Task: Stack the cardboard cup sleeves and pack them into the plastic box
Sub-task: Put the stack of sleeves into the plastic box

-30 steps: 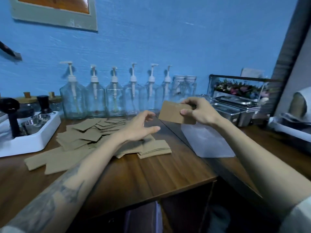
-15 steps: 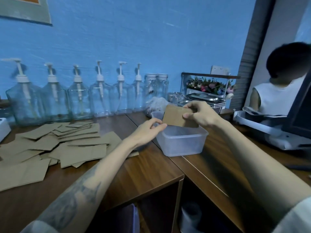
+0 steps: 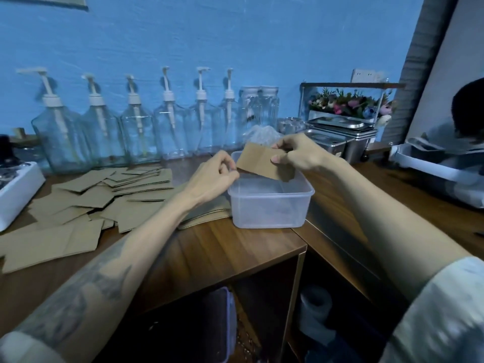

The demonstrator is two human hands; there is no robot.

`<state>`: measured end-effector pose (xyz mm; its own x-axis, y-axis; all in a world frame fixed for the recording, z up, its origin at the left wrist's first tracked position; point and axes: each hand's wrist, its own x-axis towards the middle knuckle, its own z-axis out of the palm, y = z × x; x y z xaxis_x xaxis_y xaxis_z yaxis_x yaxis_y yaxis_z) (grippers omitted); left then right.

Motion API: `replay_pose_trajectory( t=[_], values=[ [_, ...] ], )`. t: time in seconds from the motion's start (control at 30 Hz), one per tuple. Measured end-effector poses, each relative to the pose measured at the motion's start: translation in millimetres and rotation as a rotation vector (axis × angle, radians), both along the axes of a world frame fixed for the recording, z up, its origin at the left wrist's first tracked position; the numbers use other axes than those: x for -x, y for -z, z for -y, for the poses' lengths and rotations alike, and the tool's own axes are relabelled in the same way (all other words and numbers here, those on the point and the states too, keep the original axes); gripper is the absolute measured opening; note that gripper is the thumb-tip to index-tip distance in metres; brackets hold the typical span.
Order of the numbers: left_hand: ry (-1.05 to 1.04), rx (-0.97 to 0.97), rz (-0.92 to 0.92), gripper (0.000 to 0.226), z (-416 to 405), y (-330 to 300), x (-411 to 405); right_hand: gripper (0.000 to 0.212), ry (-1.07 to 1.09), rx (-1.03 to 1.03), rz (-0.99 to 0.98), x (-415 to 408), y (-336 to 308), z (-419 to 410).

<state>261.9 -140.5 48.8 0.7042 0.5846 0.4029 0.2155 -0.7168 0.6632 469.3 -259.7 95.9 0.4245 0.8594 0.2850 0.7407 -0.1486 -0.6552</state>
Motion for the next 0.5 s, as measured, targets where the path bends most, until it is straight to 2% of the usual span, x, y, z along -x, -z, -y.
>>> replay_pose_trajectory(
  t=[0.2,0.33,0.4,0.5],
  values=[
    [-0.011,0.08,0.015,0.045,-0.7,3.9,-1.5,0.015,-0.038,0.073,0.045,1.6,3.4,-8.5],
    [0.028,0.147,-0.061,0.075,-4.8,3.5,-5.9,0.014,-0.049,0.142,0.099,-3.0,6.8,-16.6],
    [0.084,0.187,-0.08,0.081,-2.3,2.2,-7.8,0.021,-0.043,0.178,0.148,-4.2,9.9,-23.2],
    [0.083,0.172,-0.114,0.079,-0.8,2.8,-8.3,0.027,-0.047,0.21,0.202,-6.4,14.7,-33.3]
  ],
)
